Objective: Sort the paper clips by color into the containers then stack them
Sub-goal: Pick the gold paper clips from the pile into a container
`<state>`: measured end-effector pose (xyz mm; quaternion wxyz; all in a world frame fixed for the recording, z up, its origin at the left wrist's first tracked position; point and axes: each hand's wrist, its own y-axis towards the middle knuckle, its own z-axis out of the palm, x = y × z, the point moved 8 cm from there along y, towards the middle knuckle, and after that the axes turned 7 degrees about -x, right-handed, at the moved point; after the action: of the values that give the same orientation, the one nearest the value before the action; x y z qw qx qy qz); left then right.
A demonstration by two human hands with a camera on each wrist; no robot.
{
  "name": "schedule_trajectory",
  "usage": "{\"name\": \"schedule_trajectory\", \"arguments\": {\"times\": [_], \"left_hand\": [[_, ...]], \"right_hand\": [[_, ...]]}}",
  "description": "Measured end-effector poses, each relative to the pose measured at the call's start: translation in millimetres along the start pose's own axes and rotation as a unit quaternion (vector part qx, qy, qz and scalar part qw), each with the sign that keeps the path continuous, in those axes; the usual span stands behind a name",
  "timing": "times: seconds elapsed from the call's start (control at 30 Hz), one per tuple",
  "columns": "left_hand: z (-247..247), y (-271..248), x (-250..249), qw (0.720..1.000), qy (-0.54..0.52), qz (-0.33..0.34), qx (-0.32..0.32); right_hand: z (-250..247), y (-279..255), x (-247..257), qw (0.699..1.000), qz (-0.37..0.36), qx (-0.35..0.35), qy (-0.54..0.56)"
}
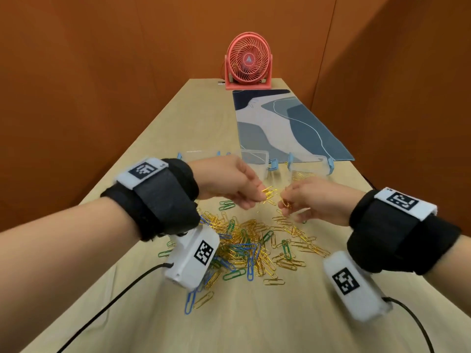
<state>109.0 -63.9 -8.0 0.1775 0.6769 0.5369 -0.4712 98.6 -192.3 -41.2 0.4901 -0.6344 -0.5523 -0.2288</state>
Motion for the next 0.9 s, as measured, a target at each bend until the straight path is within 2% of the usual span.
{"name": "schedule_trajectory", "arguments": {"times": [0.07, 0.13, 0.23, 0.33, 0.43, 0.5, 0.57, 0.67, 0.8, 0.9], "left_hand": [[1.4, 0.5, -19.5, 0.999, 0.031, 0.032, -0.018], [6.8, 1.9, -35.7, 0.994, 0.084, 0.058, -0.044], [13.4, 7.1, -49.9, 0.980, 0.159, 0.091, -0.082], [12.3, 11.9, -48.3, 0.983, 0.125, 0.094, -0.092], [5.4, 19.8, -31.5, 0.982, 0.125, 0.069, -0.127], [12.7, 27.4, -16.2, 0.966, 0.227, 0.052, -0.112], [26.7, 31.0, -4.8, 0.942, 0.324, 0.058, -0.072], [42.4, 31.7, 0.5, 0.924, 0.368, 0.098, -0.017], [44.0, 25.1, 3.0, 0.925, 0.363, 0.108, 0.015], [48.7, 23.5, 2.4, 0.932, 0.344, 0.115, 0.007]], "right_hand": [[7.1, -1.3, 0.2, 0.983, 0.044, 0.030, 0.176], [11.9, -0.5, 2.5, 0.960, 0.055, 0.048, 0.270], [16.6, 3.4, 0.5, 0.935, 0.070, 0.061, 0.341], [8.5, 5.7, -8.9, 0.933, 0.094, 0.032, 0.345], [-7.0, 4.3, -13.8, 0.958, 0.092, -0.010, 0.272], [-15.8, 3.4, -12.2, 0.984, 0.063, -0.031, 0.166], [-22.9, 1.7, -9.5, 0.999, 0.021, -0.047, -0.012], [-25.5, -3.9, -9.4, 0.967, -0.035, -0.019, -0.253], [-27.0, -17.2, -17.5, 0.948, -0.059, 0.053, -0.309], [-26.5, -21.2, -19.5, 0.929, -0.091, 0.048, -0.355]]}}
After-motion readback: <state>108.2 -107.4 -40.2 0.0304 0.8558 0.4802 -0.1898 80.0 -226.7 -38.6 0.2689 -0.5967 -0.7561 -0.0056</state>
